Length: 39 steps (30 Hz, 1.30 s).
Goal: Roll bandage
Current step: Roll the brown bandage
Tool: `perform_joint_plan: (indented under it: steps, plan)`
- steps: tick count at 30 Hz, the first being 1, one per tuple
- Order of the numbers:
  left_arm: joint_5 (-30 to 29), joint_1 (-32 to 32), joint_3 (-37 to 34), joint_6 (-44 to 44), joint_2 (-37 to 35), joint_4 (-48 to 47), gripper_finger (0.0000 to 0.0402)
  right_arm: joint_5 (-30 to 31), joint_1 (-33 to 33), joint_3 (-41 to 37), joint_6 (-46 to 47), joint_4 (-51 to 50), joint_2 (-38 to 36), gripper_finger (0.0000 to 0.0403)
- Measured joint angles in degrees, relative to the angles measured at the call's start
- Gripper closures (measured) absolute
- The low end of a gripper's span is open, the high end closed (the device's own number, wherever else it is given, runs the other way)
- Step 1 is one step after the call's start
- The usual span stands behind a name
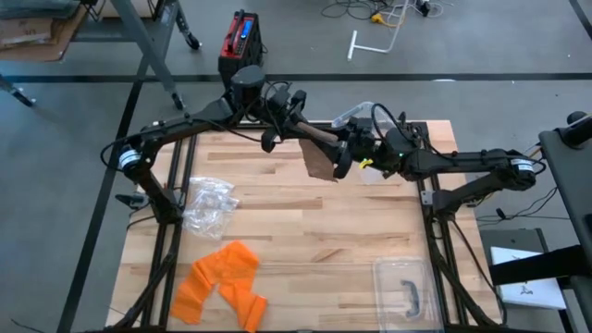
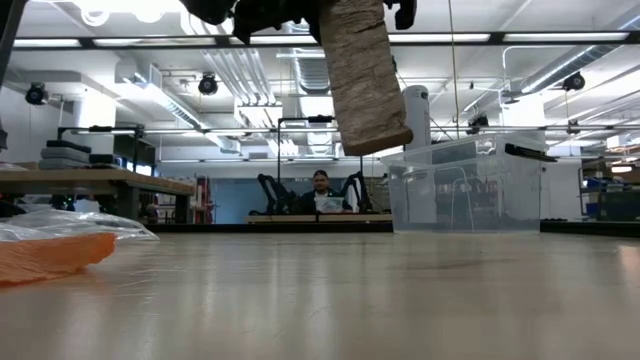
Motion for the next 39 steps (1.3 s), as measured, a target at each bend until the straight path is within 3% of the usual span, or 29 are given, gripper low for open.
perform_joint_plan:
  steps: [7,12,21,26,39]
  plan:
    - [-3.5,0.1,0.0,9.2,-0.7,0.9,0.0319,0.3,-2.9,0.0,11.2,-7.5,-2.9,0.0128]
    - [-3.2,0.1,0.0,14.1,-0.9,0.7,0.0322,0.2,-3.4,0.0,15.2,-8.5,-3.0,0.0113]
    - [-2.9,0.1,0.0,25.8,-1.3,-3.8,0.0318,0.2,-4.1,0.0,21.2,-8.3,-3.1,0.0138]
    - [-8.5,0.0,0.0,32.3,-1.7,-8.0,0.0320,-0.4,-4.6,0.0,22.8,-8.8,-3.1,0.0155]
    - [-10.2,0.0,0.0,35.3,-3.2,-11.1,0.0314,-3.9,-6.3,0.0,22.5,-10.5,-2.4,0.0195]
